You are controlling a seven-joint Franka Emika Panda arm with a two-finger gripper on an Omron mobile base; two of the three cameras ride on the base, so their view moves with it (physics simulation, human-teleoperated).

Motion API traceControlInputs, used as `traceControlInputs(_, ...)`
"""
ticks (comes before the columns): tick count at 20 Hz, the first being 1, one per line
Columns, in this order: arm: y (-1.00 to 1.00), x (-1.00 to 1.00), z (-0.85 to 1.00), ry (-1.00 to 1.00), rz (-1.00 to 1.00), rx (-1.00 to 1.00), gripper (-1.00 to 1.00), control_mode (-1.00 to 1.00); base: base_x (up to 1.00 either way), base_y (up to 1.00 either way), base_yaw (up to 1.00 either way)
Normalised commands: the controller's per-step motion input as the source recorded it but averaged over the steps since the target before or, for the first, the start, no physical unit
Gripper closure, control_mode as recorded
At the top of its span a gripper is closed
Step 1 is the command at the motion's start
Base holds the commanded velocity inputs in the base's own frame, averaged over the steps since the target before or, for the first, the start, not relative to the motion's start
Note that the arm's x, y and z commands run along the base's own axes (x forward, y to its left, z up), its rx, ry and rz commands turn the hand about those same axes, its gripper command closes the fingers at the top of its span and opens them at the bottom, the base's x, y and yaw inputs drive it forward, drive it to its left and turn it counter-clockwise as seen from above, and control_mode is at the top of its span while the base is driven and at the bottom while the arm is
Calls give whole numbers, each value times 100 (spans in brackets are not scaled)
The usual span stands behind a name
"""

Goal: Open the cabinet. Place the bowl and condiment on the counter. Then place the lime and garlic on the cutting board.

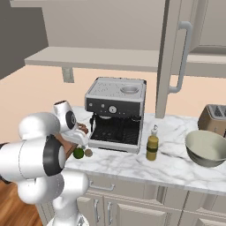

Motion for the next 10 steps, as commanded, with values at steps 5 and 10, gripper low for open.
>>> traceControlInputs(5, -6, -1, -8, 0, 0, 3, -100, -100, 0, 0, 0)
traceControlInputs(10, -1, -10, -9, 0, 0, 2, -100, -100, 0, 0, 0)
